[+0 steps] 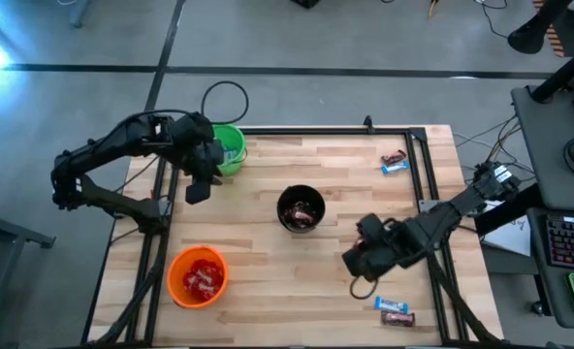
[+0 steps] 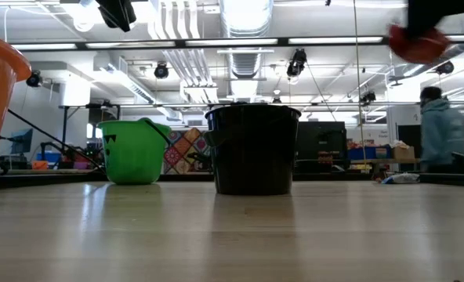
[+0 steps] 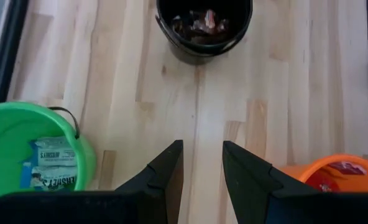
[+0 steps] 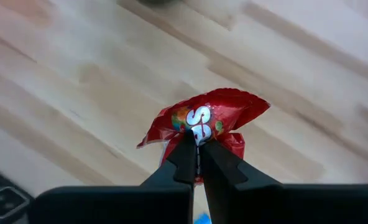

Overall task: Sort candy
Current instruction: Put the red candy pack into the orange bucket

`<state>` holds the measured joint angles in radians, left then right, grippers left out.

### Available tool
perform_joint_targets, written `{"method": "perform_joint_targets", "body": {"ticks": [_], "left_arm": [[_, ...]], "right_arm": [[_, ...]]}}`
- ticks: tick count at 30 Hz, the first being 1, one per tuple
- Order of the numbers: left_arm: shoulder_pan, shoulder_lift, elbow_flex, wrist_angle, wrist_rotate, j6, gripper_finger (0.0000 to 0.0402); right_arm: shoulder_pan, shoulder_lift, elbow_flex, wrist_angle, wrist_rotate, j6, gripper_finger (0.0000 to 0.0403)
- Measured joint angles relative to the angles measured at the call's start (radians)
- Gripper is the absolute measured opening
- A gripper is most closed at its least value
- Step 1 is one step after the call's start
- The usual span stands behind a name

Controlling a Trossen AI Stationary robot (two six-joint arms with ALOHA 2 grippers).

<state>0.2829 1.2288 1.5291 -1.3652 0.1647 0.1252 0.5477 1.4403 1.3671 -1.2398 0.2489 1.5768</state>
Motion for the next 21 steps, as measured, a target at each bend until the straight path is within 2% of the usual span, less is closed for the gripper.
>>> {"method": "perform_joint_targets", "body": {"ticks": [5,13,18,21], "left_arm": [[0.0,-0.017,0.0,0.003,-0.049,-0.03,0.0094],[0.0,-0.032,0.0,0.009,-0.045,-0.041,0.0094],[0.0,-0.019,0.0,0.13,0.101,-0.044,0.0094],[-0.001,0.007,0.0,0.196,0.115,-0.061,0.0094]], "right_arm": [[-0.083,0.0,0.037,0.094,0.015,-0.204,0.0009],[-0.186,0.001,0.076,0.189,0.014,-0.411,0.0009],[-0.249,0.001,0.085,0.328,0.003,-0.555,0.0009],[-0.277,0.001,0.085,0.417,-0.019,-0.632,0.0009]]}}
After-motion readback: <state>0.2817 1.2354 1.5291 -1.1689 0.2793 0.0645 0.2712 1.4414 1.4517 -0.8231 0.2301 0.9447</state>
